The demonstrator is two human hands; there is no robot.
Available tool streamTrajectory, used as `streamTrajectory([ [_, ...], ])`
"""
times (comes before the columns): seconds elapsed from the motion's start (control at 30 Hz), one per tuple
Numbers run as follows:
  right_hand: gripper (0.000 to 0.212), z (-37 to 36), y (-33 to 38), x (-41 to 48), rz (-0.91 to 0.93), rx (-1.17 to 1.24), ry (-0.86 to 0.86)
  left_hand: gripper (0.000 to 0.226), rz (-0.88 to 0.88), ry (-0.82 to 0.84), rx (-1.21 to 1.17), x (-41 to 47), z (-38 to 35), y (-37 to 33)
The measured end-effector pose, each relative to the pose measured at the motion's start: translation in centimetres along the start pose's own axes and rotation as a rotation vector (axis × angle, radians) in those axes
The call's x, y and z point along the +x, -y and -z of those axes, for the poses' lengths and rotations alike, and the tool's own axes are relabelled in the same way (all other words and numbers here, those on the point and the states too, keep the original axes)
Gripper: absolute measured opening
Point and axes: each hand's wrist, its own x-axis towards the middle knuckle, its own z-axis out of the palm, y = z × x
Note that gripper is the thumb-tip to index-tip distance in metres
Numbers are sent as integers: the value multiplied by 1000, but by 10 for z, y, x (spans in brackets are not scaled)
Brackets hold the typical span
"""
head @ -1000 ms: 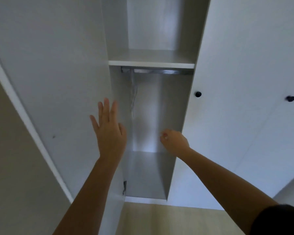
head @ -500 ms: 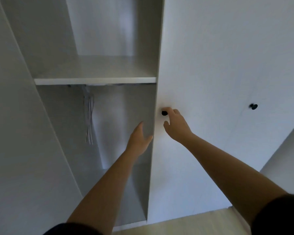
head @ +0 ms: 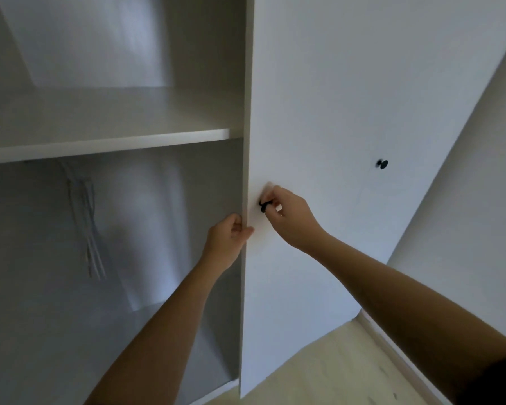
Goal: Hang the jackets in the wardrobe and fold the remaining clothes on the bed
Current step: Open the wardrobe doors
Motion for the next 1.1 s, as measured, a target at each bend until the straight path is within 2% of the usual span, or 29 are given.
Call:
streamTrajectory([
  [0.07, 6, 8, 0, -16, 5, 26, -9, 15, -32, 39, -1, -15, -5, -4],
  [0.17, 25, 22, 2, -38, -2, 19, -30, 17, -65, 101, -26, -29, -13, -11],
  [0.3, 43, 43, 7, -57, -71, -118, -84, 25, -54, 259, -65, -37, -25, -21],
  [0.4, 47, 61, 6, -72, -93, -184, -103, 27, -87, 389, -70, -38, -34, -31],
  [0.53, 45, 83, 2, -94, -92, -187, -107, 20, -153, 518, -47, -40, -48, -43],
  [0.67, 44, 103, -2, -114, -95, -279, -112, 50, -206, 584, 41, -49, -71, -57],
  [0.77, 39, 118, -9, -130, -93, -359, -155, 59, -235, 619, 65, -58, -90, -69],
  [0.83, 41, 129, -11, -142, -158, -295, -167, 67, -232, 634, 28, -63, -105, -76],
  [0.93, 62, 149, -9, -158, -228, -169, -136, 110, -213, 693, 7, -67, -131, -87],
  [1.0, 57, 164, -7, -168, -196, -118, -116, 130, -202, 757, 17, -70, -151, -96],
  [1.1, 47, 193, -10, -181, -213, -121, -82, 137, -247, 774, 42, -75, -185, -109],
])
